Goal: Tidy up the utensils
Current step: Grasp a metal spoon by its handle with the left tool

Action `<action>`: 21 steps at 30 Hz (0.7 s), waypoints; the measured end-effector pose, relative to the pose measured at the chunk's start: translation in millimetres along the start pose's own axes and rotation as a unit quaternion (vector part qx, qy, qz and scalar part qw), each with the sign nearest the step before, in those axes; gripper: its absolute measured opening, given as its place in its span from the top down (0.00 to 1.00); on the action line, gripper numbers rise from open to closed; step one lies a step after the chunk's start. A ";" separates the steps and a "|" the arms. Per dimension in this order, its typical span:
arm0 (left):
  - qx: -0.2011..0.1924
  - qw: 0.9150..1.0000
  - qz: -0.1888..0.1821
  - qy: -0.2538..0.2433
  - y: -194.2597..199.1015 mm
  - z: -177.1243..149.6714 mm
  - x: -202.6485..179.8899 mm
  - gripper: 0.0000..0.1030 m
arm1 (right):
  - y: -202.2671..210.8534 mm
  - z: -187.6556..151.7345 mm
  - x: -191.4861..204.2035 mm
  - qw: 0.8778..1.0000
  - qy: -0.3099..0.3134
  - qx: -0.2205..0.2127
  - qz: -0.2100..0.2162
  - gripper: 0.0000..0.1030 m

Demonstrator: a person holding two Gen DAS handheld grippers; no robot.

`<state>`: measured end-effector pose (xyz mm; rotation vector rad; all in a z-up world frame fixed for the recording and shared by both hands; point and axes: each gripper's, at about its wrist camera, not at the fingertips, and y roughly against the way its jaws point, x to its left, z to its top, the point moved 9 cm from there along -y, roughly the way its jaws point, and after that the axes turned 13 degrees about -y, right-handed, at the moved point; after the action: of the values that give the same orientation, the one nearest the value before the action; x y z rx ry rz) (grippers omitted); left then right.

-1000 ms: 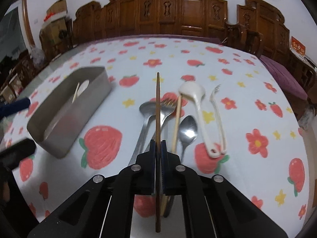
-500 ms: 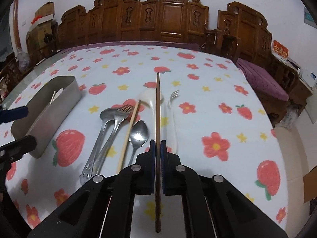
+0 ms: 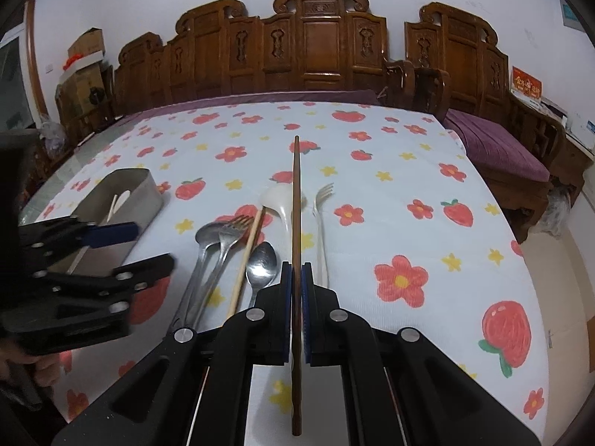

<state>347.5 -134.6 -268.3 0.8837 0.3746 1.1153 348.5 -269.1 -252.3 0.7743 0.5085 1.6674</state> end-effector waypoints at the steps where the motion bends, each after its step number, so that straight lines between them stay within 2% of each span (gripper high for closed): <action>1: 0.005 1.000 -0.004 0.009 -7.0 0.4 1.2 0.46 | 0.3 0.1 -0.3 1.000 -0.002 0.001 0.003 0.94; 8: 0.028 0.999 -0.016 0.030 -30.6 0.6 1.8 0.55 | 1.3 5.1 -2.5 0.999 -0.026 -0.001 0.021 0.94; 10: 0.036 0.999 -0.018 0.030 -37.1 -2.4 0.1 0.70 | 2.1 5.9 -0.2 0.999 -0.030 -0.004 0.025 0.94; 18: 0.046 0.998 -0.019 0.039 -50.0 -6.2 -1.7 0.71 | 2.9 5.5 9.2 0.999 -0.021 -0.006 0.030 0.94; 20: 0.048 0.998 -0.021 0.044 -51.2 -4.5 0.1 0.75 | 2.9 5.3 9.4 0.999 -0.022 -0.005 0.032 0.94; 21: 0.048 0.997 -0.025 0.048 -51.6 -4.1 1.2 0.81 | 2.5 5.1 9.5 0.999 -0.023 -0.006 0.032 0.94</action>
<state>377.1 -139.9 -310.5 0.9015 0.5305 1.1030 349.4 -260.9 -245.1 0.8255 0.4468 1.7058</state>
